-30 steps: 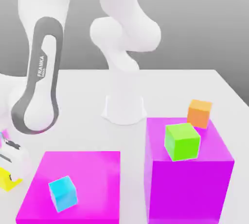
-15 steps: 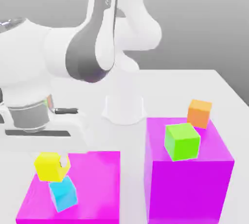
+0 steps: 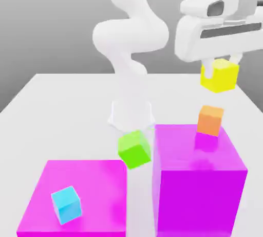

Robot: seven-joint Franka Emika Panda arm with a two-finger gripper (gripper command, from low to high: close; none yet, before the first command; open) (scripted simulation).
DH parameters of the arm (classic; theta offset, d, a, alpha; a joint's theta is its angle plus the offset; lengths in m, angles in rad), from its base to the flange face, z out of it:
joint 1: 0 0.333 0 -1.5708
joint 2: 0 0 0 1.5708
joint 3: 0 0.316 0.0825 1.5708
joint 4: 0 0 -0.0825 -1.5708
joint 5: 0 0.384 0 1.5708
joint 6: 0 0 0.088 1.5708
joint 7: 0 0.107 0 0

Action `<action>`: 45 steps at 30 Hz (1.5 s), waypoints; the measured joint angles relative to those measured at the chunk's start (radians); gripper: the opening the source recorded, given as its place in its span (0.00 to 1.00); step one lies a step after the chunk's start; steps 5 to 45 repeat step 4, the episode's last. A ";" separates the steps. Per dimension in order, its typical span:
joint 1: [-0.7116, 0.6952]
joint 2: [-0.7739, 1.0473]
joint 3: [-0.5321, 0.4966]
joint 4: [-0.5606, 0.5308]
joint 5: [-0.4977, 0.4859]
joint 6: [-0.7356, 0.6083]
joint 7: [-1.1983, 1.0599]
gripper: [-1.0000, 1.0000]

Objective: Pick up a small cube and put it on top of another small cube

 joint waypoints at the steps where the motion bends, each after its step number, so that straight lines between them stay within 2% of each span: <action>1: -0.001 0.014 0.004 -0.024 0.000 0.038 0.001 1.00; 45: -0.001 0.014 0.004 -0.024 0.000 0.038 0.001 1.00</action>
